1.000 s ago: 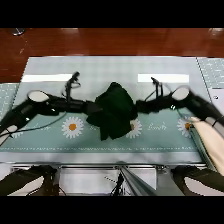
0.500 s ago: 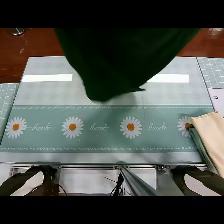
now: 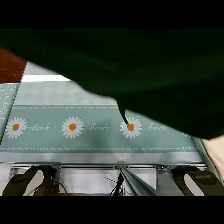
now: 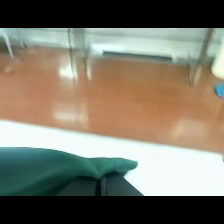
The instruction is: Fold the shirts.
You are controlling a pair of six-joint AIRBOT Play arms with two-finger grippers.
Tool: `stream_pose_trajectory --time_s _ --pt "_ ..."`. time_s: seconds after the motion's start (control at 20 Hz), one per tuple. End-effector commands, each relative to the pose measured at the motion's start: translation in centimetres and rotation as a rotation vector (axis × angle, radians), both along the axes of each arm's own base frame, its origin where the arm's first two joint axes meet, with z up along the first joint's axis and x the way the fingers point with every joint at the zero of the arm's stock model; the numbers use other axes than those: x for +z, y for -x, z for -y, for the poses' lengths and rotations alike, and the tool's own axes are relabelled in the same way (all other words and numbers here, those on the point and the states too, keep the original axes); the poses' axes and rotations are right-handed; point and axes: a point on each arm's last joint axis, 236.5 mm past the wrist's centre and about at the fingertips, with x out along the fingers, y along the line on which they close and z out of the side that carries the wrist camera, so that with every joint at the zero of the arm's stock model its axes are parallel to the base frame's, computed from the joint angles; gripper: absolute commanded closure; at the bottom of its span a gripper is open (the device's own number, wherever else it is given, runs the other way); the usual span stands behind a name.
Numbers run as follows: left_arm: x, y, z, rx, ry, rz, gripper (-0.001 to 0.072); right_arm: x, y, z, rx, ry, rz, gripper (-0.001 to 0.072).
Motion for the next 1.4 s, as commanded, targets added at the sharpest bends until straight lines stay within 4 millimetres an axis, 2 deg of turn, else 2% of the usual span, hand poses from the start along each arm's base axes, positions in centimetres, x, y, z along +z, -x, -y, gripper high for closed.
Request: stream_pose_trajectory --time_s 0.0,0.1,0.15,0.25,0.35,0.4,0.5,0.7,0.85,0.95,1.05,1.1,1.15,1.2,1.25,1.35 --pt "0.0 2.7 -2.3 0.132 -0.045 0.011 0.0686 -7.0 3.8 1.0 -0.047 -0.003 -0.244 0.0679" --pt "-3.1 0.7 -1.2 0.059 -0.011 -0.088 0.0686 -11.6 3.3 0.0 -0.008 -0.016 -0.389 0.068" --pt "-5.5 -0.6 -0.1 -0.001 0.026 -0.156 0.0686 -14.2 2.7 -0.6 0.013 -0.026 -0.462 0.068" --pt "-11.5 -3.7 1.7 -0.108 0.101 -0.315 0.0686 -19.6 0.9 -2.3 0.069 -0.064 -0.59 0.0679" --pt "-18.4 -7.2 2.4 -0.149 0.134 -0.453 0.0686 -25.1 -2.1 -3.8 0.099 -0.133 -0.672 0.068" --pt "-21.7 -9.1 2.5 -0.152 0.149 -0.506 0.0686 -27.9 -4.0 -4.5 0.105 -0.17 -0.696 0.068" --pt "-26.7 -12.4 2.4 -0.135 0.194 -0.584 0.0686 -32.9 -7.7 -4.8 0.09 -0.206 -0.738 0.068" --pt "-32.9 -18.8 2.3 -0.101 0.239 -0.67 0.0686 -39.6 -17.1 -3.3 0.003 -0.204 -0.784 0.068" --pt "-37.7 -21.4 2.9 -0.087 0.266 -0.757 0.0684 -44.4 -24.0 -2.8 -0.03 -0.305 -0.866 0.0679" --pt "-40.4 -21.9 3.7 -0.098 0.264 -0.816 0.0684 -46.6 -27.6 -2.5 -0.042 -0.422 -0.922 0.0679" --pt "-41.9 -22.2 4.0 -0.101 0.277 -0.853 0.0676 -47.3 -30.9 -2.0 -0.055 -0.606 -0.945 0.0664" --pt "-42.2 -22.2 4.1 -0.102 0.281 -0.859 0.0576 -47.2 -32.1 -1.6 -0.059 -0.69 -0.944 0.052" --pt "-42.2 -22.2 4.0 -0.101 0.28 -0.861 0.031 -46.7 -32.9 -1.2 -0.054 -0.755 -0.939 0.029" --pt "-42.2 -22.1 3.8 -0.098 0.278 -0.864 0.0014 -45.8 -33.5 -0.2 -0.037 -0.789 -0.923 0.0095" --pt "-42.6 -21.5 2.8 -0.089 0.246 -0.892 0.0002 -44.7 -33.4 1.2 -0.022 -0.792 -0.916 0.0081" --pt "-44.0 -19.1 -0.9 -0.035 0.14 -1.013 0.0002 -42.4 -31.7 4.9 0.001 -0.781 -0.931 0.0083"
